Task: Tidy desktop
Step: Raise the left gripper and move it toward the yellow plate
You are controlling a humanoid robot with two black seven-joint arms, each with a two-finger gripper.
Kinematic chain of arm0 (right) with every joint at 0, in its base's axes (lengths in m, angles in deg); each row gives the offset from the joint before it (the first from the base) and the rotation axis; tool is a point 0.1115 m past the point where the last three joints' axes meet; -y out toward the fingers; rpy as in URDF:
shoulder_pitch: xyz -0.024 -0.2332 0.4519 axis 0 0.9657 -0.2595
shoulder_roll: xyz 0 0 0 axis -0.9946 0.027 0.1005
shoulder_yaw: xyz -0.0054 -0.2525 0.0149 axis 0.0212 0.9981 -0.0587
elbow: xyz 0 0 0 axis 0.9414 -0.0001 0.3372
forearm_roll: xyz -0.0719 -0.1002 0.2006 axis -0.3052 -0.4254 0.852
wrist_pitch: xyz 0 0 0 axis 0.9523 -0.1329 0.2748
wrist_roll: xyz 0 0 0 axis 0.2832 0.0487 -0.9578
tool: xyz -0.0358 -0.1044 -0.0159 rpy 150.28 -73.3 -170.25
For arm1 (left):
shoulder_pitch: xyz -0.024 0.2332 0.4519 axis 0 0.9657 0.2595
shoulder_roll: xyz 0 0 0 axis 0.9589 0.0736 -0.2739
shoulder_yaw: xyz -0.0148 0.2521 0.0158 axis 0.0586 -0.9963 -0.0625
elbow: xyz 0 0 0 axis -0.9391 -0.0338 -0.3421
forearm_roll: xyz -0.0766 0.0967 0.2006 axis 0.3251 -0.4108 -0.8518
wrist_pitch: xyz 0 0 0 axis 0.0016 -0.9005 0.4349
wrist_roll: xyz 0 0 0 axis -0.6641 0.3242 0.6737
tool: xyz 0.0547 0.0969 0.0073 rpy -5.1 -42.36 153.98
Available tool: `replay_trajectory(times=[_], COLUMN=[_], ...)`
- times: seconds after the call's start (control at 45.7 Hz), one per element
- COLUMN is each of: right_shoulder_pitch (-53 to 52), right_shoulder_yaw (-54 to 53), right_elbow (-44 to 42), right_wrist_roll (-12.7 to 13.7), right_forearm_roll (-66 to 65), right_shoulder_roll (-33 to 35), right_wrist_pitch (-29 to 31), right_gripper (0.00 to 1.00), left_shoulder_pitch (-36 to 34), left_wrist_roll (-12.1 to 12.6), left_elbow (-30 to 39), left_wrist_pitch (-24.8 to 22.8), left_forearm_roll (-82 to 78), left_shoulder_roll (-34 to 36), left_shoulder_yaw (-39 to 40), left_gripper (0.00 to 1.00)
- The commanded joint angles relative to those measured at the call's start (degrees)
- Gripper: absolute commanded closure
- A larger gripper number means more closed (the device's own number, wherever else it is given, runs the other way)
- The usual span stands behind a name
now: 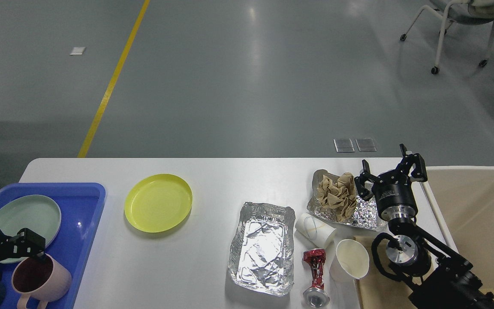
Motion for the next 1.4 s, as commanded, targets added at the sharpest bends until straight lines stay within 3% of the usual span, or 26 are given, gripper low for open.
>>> replay_trajectory(times=[0.0,0.131,0.372,0.547,0.722,1.094,1.378], right_shoulder_pitch=[0.0,0.0,0.0,0.0,0.0,0.0,0.0], right_shoulder_yaw=[0.04,-0.04,0.04,-0.04,0.04,0.04,0.04], right_elbow=[-0.03,0.06,0.06,0.06,-0.03,0.06,0.06], right_wrist_roll=[0.01,0.01,0.01,0.01,0.01,0.01,0.01], right_forearm_roll=[0.0,-0.09,0.0,0.0,0.0,0.0,0.0], right_shoulder_roll=[0.0,0.0,0.0,0.0,0.0,0.0,0.0], right_wrist_pitch=[0.0,0.0,0.0,0.0,0.0,0.0,0.0], right_gripper=[0.0,0.0,0.0,0.0,0.0,0.0,0.0], left_shoulder_pitch=[-6.17,-15.04,-40.53,-56.18,-66.64,-85.01,-84.59], left_wrist_roll=[-0.17,-0.25,-0.17,0.01,0.19,1.68,1.51], left_elbow=[2.08,7.26,16.84,23.17,30.73,42.95,43.39], left_wrist_pitch=[-3.24,-5.86,-5.86,-5.86,-5.86,-5.86,-5.79], left_forearm_roll=[0.09,0.88,6.58,14.05,20.65,37.69,41.13], left_shoulder_roll=[0.01,0.01,-3.77,-13.43,-24.33,-36.73,-37.17], left_shoulder_yaw=[-5.38,-12.93,-30.42,-37.99,-38.96,-38.52,-39.31], left_gripper=[0.04,0.04,0.04,0.05,0.09,0.08,0.04])
